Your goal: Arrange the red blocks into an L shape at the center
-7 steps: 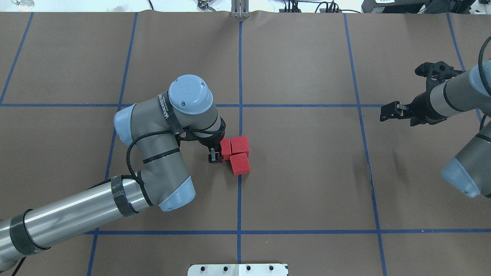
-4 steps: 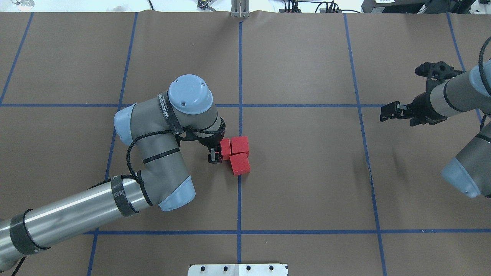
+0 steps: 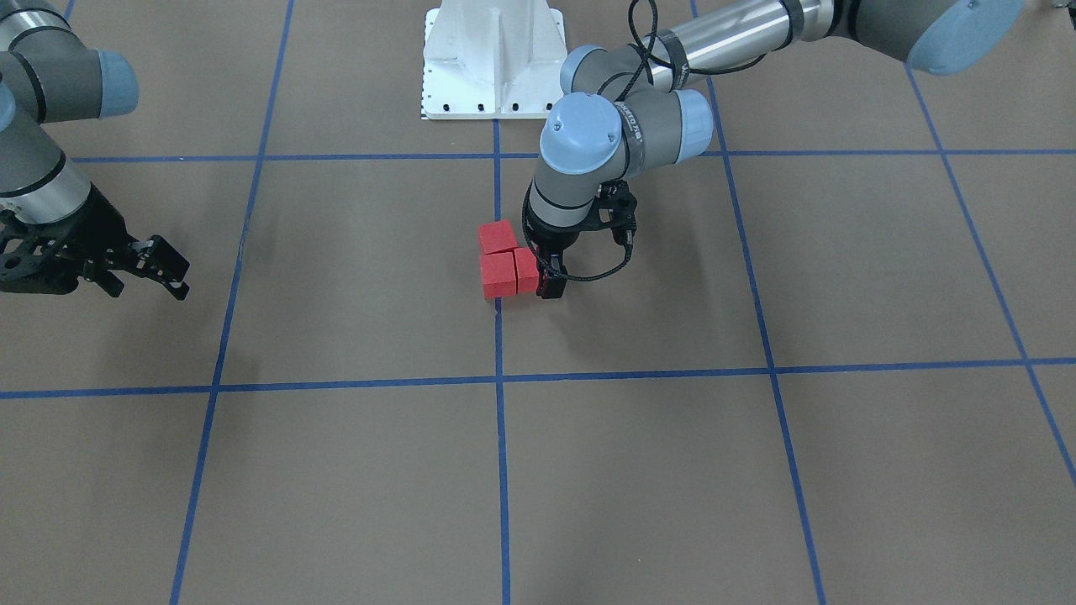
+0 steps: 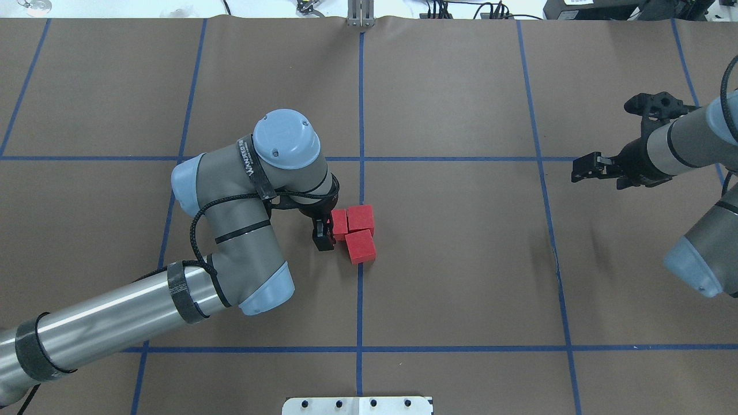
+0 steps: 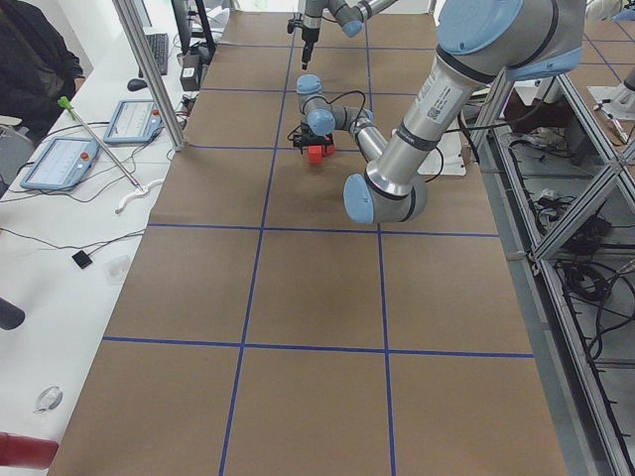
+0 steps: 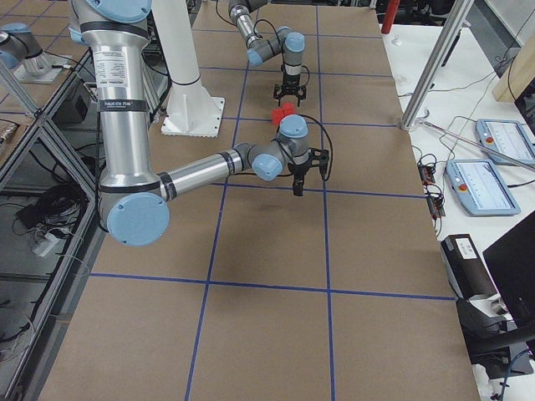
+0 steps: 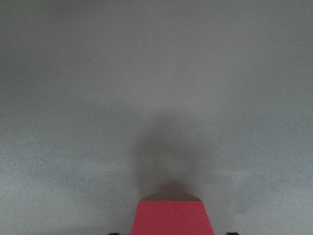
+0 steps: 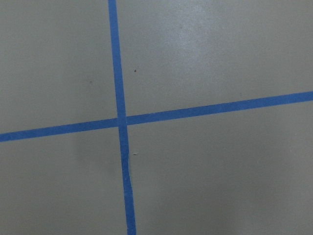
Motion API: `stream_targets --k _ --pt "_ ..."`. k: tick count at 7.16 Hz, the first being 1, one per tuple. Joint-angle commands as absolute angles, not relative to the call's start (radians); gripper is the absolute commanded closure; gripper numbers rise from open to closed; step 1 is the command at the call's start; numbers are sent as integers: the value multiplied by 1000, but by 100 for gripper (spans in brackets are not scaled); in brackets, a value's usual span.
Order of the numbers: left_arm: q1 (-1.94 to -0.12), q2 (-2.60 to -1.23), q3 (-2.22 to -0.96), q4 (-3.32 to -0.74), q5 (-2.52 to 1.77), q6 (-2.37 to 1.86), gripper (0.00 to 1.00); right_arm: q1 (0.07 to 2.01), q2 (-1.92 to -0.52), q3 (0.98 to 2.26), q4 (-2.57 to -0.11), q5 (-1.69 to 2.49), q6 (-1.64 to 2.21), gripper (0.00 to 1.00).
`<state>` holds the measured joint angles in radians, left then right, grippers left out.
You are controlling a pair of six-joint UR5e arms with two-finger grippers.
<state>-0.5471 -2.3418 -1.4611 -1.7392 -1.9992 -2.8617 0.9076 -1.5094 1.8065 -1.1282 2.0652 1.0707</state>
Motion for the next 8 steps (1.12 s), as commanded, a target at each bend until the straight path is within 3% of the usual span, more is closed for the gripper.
stream_targets --k 1,2,4,6,8 --pt "-593 -2341 -1509 -1729 -2014 -2853 0 908 -1509 1807 -1127 2066 1071 1" --pt "-626 -2329 -1582 -1695 -2052 -2791 0 910 -1509 1807 -1127 2065 1071 1" --pt "-637 -2159 -1829 -1593 -2068 -2543 0 925 -1509 1807 -1129 2068 1069 1" --pt "-656 -1841 -2096 -1594 -2057 -2186 0 978 -1528 1809 -1129 2106 1052 1" --pt "-742 -1615 -2207 -1626 -2068 -1836 0 1072 -1560 1806 -1129 2158 1001 1"
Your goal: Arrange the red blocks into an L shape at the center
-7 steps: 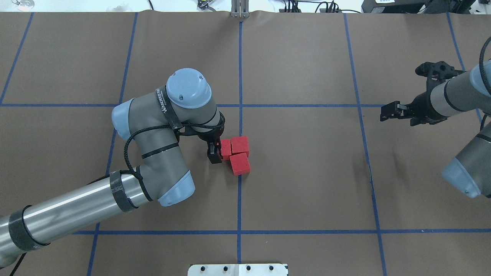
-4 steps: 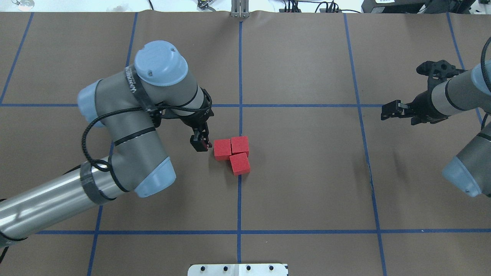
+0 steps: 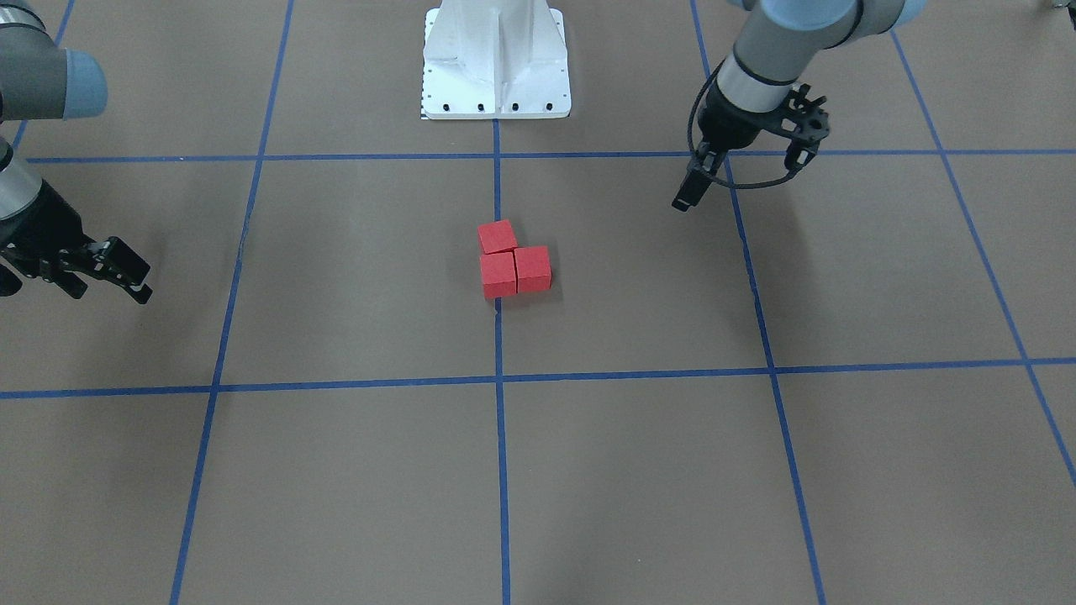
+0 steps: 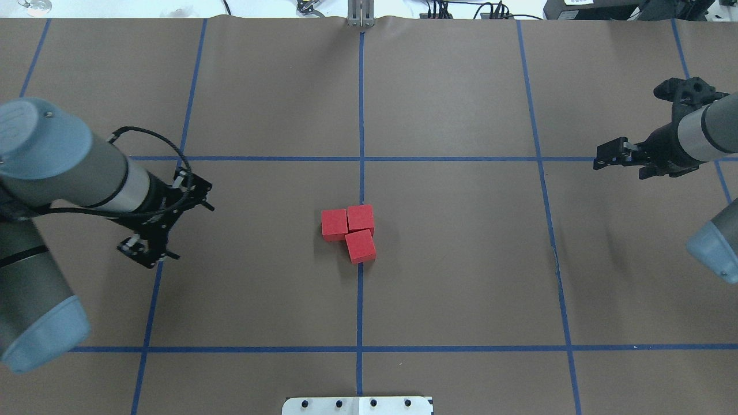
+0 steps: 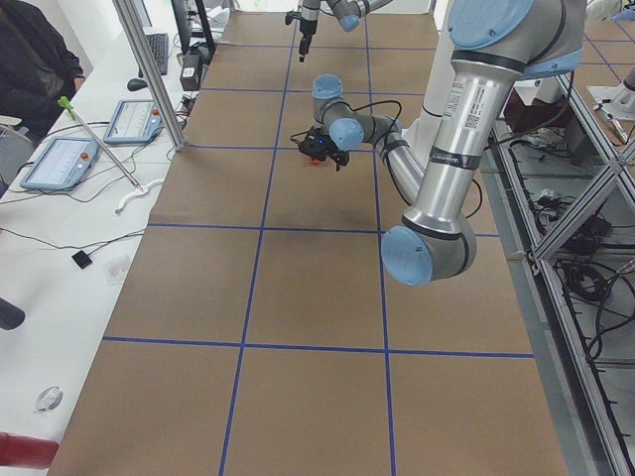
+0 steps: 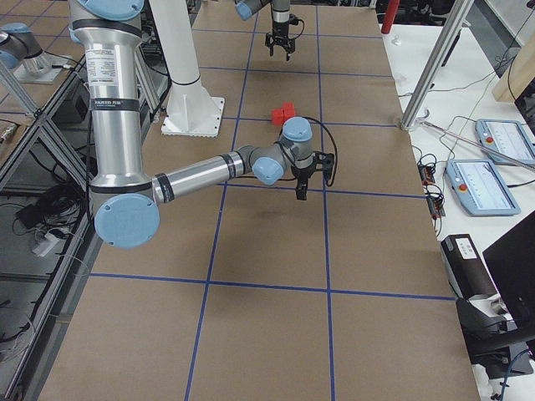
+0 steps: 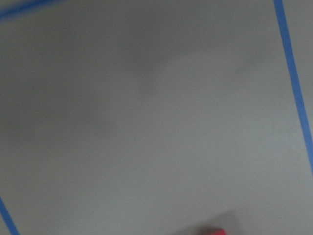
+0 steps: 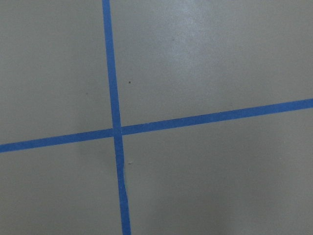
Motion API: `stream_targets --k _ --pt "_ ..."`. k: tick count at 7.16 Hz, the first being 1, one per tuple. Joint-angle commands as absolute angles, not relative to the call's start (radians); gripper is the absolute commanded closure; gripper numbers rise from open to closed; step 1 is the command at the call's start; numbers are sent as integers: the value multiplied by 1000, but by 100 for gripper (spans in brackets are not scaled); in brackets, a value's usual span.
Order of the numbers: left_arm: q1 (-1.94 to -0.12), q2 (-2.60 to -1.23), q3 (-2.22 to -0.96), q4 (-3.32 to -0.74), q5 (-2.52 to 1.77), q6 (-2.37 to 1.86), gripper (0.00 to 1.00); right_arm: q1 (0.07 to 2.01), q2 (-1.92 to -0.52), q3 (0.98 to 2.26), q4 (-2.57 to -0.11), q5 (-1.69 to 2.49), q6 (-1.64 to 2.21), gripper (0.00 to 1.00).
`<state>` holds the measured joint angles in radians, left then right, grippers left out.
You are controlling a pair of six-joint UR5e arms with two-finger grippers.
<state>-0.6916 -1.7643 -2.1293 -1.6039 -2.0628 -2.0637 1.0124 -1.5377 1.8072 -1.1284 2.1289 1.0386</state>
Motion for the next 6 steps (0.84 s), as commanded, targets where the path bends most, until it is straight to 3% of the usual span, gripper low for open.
stream_targets --k 1,4,6 --pt "-811 -1536 -2218 -1666 -2077 -1662 0 1128 -1581 1802 -1140 2190 921 1" --pt "-1189 -1354 -2171 -1684 -2305 -987 0 1265 -1708 1802 -1140 2255 662 1" --pt "-1339 -1321 -2067 -1683 -2318 -588 0 1363 -1778 1787 -1158 2258 463 1"
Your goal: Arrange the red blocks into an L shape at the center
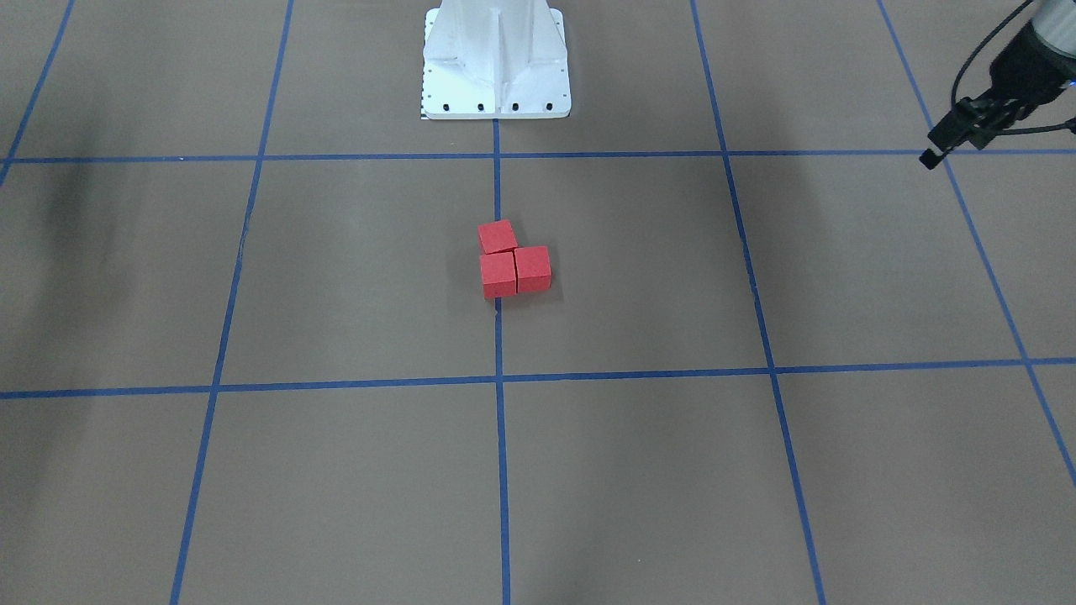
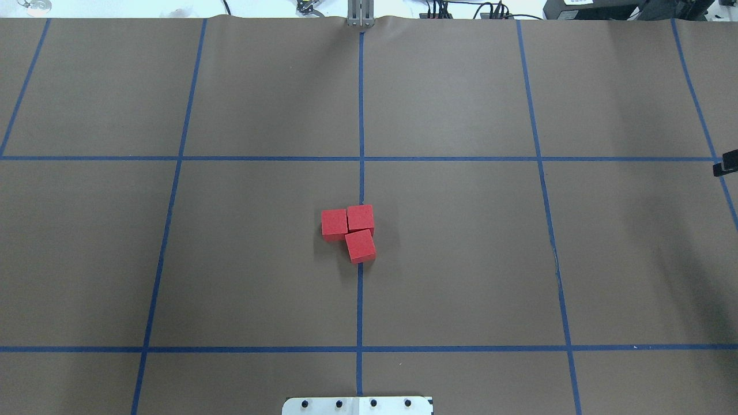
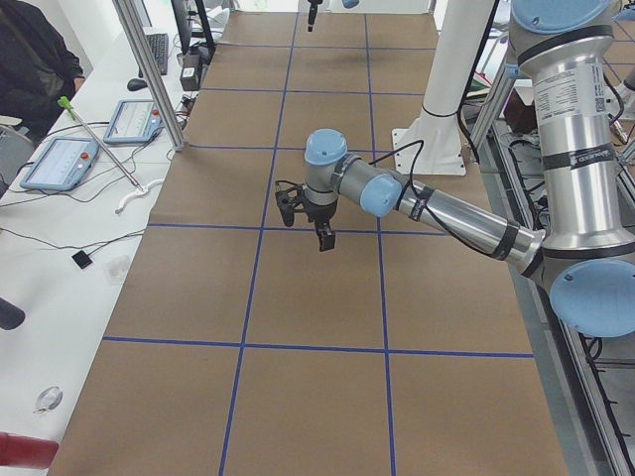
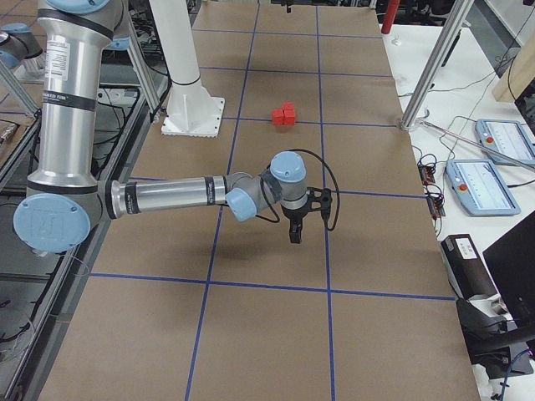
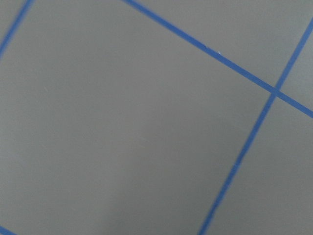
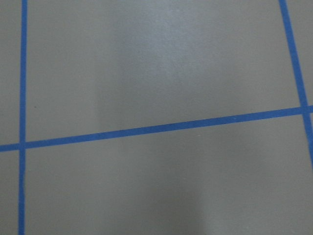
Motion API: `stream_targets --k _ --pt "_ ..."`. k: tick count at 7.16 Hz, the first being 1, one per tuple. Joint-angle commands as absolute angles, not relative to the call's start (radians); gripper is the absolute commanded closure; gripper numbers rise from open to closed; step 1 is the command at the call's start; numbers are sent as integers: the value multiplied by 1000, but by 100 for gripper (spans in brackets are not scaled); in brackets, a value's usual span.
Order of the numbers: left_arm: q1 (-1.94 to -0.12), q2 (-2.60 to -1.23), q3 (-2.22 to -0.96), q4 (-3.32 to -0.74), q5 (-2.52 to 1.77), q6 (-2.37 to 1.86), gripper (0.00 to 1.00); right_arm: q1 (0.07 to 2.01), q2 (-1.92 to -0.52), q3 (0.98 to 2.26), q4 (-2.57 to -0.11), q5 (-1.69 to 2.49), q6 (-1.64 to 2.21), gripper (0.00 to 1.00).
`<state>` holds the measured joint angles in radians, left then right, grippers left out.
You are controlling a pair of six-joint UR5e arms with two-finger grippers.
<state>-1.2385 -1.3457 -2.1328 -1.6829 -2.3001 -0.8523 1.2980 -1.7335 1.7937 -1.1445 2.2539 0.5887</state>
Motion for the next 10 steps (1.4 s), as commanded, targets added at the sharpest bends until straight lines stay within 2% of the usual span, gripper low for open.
stream_targets --k 1,3,10 --pt "-1400 -1318 -2027 -1683 -2318 -442 0 1426 -1778 1787 -1231 2285 366 1" --pt "-1504 -1328 -1945 -1675 -2319 -261 0 1491 -1740 1790 -1443 2298 85 1" --pt "-1513 -1371 -1890 -1681 -2418 -268 0 1496 -1706 1799 -1448 2307 92 1"
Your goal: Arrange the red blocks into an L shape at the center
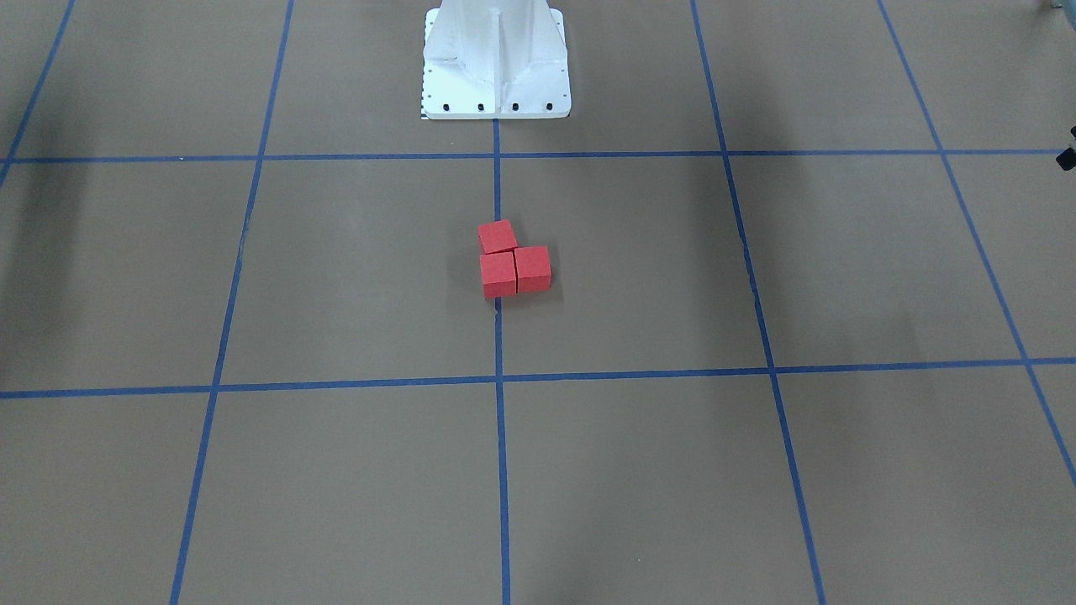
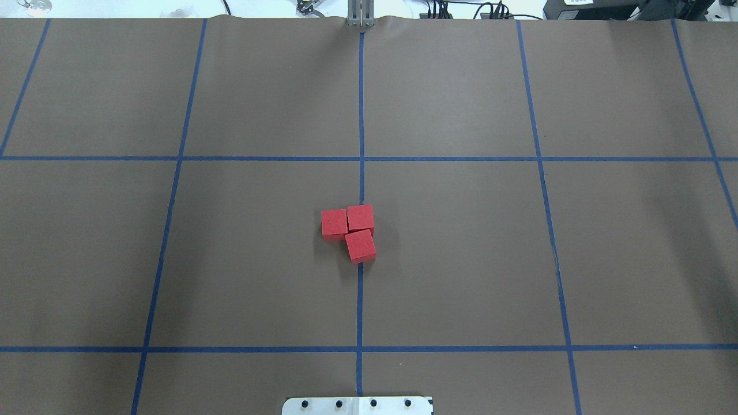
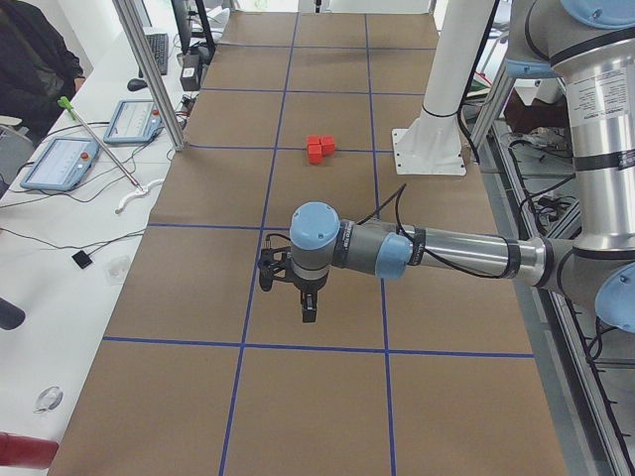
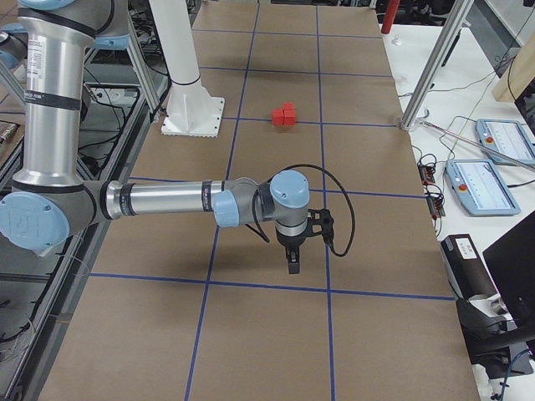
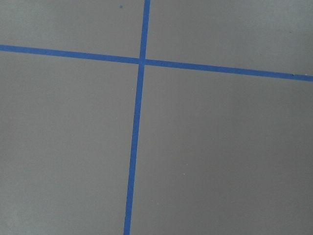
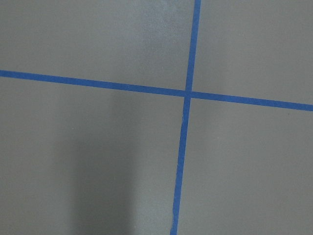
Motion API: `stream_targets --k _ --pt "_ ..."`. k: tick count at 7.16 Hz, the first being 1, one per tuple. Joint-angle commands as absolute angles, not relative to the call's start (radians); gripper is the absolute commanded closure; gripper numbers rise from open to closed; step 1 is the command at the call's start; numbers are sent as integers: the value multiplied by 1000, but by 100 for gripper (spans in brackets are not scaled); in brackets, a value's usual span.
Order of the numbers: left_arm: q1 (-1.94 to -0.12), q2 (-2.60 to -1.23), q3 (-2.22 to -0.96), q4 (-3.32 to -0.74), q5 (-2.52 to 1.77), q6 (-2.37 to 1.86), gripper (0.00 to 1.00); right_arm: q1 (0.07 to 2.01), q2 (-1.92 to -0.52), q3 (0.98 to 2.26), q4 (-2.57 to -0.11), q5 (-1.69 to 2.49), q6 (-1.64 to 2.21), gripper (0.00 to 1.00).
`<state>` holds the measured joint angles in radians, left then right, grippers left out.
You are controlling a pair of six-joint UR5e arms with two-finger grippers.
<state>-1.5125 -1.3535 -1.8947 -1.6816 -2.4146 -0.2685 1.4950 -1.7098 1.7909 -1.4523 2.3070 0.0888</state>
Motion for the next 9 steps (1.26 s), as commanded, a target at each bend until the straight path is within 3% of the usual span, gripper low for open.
stream_targets --k 1,9 --pt "-1517 -1350 -1929 -1678 -2436 -268 0 1494 -1704 1801 -1448 2307 91 1" --pt "-1514 -1354 -1931 -1677 -2421 -272 0 1519 -1721 1752 -1404 2431 86 1"
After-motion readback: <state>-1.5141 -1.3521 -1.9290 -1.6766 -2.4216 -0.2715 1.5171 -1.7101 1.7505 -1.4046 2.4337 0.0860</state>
